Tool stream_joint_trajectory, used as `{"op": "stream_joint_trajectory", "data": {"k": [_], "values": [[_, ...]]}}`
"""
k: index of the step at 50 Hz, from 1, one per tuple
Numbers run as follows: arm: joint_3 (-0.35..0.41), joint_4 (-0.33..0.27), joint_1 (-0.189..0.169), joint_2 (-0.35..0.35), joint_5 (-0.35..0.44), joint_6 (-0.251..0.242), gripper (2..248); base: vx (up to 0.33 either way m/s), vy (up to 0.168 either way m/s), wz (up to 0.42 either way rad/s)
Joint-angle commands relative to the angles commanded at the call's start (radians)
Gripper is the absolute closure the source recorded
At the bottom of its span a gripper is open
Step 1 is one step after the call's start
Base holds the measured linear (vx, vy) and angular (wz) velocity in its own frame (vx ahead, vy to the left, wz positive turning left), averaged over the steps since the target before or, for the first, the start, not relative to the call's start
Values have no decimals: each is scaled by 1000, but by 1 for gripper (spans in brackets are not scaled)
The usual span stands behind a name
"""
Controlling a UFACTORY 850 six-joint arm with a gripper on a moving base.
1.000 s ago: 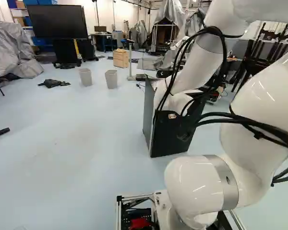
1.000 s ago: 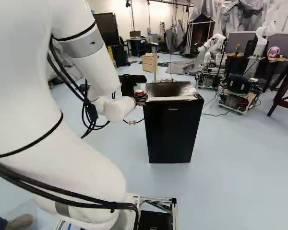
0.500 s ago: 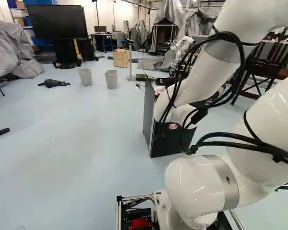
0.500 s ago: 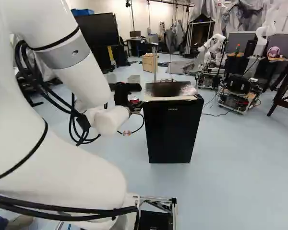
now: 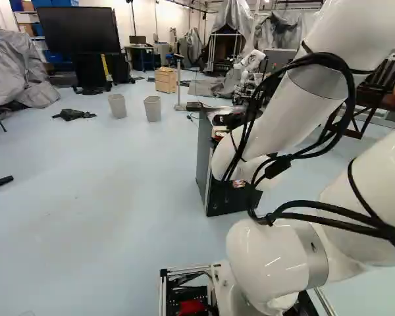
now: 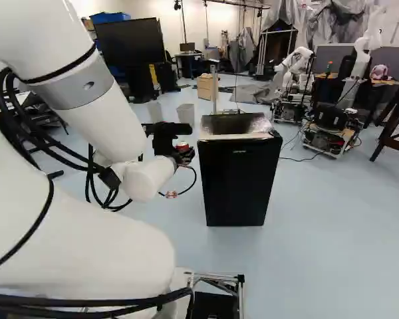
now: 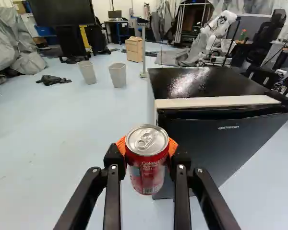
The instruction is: Grab a drink from the fridge
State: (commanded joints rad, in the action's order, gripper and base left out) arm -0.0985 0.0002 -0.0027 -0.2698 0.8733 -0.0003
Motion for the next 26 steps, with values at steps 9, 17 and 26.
{"op": "stream_joint_trajectory", "data": {"k": [9,17,26], "values": [[10,0,2,-8,-1,0,150,0,0,0],[11,0,3,-9,-1,0,150,0,0,0],[11,0,3,-9,-1,0,150,0,0,0]]}}
